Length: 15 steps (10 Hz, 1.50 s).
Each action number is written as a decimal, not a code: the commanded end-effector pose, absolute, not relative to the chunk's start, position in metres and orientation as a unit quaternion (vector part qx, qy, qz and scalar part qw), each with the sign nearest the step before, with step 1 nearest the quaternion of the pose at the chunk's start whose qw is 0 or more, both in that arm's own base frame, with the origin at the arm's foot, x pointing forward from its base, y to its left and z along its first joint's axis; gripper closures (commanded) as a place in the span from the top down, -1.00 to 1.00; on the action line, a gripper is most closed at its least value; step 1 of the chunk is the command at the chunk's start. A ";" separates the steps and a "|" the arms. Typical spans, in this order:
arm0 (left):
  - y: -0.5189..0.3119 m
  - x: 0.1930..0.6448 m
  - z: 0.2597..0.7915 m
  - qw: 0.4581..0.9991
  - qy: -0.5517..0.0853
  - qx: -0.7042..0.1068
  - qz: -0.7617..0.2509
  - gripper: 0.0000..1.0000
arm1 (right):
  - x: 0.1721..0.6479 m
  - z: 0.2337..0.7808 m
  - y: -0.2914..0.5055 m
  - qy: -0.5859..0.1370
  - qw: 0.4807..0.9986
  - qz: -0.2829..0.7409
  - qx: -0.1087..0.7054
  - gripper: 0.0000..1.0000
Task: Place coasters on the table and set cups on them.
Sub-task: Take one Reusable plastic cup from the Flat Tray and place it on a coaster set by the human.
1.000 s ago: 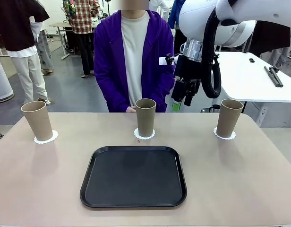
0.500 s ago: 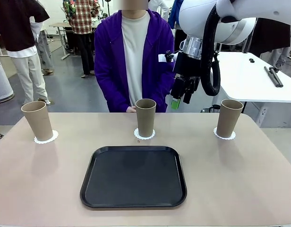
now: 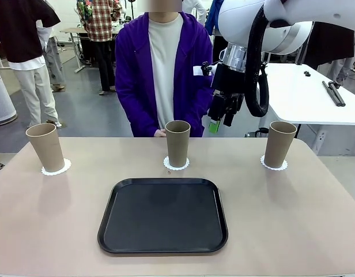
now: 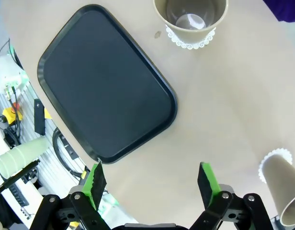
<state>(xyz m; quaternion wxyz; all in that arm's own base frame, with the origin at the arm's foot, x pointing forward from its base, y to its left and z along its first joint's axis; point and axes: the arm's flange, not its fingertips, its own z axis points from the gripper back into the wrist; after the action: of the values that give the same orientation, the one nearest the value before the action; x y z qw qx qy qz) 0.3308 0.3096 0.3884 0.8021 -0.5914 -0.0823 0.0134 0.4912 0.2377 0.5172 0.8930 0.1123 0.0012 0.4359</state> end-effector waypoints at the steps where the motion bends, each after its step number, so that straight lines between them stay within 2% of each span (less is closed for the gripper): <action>1: 0.310 0.329 0.390 0.803 -0.084 -0.590 0.015 1.00 | 0.491 0.517 0.239 0.000 0.890 0.438 0.125 1.00; 2: 0.310 0.329 0.390 0.803 -0.084 -0.590 0.015 1.00 | 0.491 0.517 0.238 0.001 0.893 0.436 0.112 1.00; 3: 0.310 0.329 0.390 0.803 -0.084 -0.590 0.015 1.00 | 0.487 0.521 0.206 -0.024 0.916 0.381 0.120 1.00; 5: 0.310 0.329 0.390 0.803 -0.084 -0.590 0.015 1.00 | 0.490 0.523 0.133 -0.052 0.948 0.274 0.154 1.00; 8: 0.310 0.329 0.390 0.803 -0.084 -0.590 0.015 1.00 | 0.497 0.519 0.040 -0.075 0.958 0.165 0.224 1.00; 10: 0.310 0.329 0.390 0.803 -0.084 -0.590 0.015 1.00 | 0.485 0.513 -0.016 -0.087 0.939 0.127 0.307 1.00; 13: 0.310 0.329 0.390 0.803 -0.084 -0.590 0.015 1.00 | 0.459 0.501 -0.081 -0.104 0.879 0.117 0.450 1.00; 15: 0.310 0.329 0.390 0.803 -0.084 -0.590 0.015 1.00 | 0.438 0.487 -0.126 -0.133 0.854 0.079 0.497 1.00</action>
<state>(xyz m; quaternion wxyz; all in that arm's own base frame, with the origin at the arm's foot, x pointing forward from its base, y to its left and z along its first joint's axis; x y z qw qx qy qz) 0.3301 0.3104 0.3882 0.8020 -0.5914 -0.0828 0.0145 0.4460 -0.1154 0.4967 0.8700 0.4692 -0.1226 0.0890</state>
